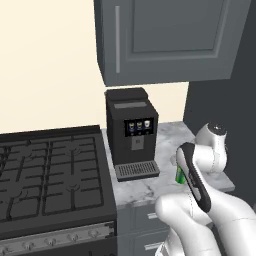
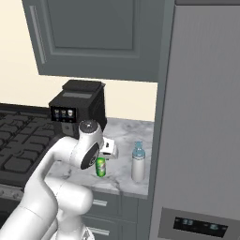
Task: Move the drinks to the dining counter.
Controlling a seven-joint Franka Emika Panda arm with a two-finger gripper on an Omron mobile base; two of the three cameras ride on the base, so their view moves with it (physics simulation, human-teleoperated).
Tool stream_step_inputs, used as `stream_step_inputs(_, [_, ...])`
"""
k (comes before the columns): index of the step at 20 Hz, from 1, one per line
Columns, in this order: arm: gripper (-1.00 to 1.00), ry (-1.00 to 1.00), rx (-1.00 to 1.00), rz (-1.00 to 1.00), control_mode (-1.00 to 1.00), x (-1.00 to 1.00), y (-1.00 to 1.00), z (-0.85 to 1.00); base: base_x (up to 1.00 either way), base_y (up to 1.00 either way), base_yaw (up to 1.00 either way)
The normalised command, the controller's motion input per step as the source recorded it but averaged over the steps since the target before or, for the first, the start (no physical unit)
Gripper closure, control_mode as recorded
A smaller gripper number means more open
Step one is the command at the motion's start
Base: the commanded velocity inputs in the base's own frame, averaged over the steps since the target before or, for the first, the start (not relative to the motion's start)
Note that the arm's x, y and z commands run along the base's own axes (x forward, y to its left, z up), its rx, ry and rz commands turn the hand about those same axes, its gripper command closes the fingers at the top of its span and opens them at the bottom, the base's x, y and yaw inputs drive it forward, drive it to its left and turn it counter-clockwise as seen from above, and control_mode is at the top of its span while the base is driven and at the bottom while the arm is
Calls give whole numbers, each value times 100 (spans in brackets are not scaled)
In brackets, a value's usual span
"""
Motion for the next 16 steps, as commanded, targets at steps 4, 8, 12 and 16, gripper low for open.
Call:
stream_step_inputs(4, [-100,0,0,4,-100,13,0,-21,0,0,0])
stream_step_inputs(8, [-100,0,0,3,-100,16,0,-21,0,0,0])
stream_step_inputs(12, [-100,0,0,3,-100,15,-1,-16,0,0,0])
stream_step_inputs(16, [-100,0,0,3,-100,12,-1,-11,0,0,0])
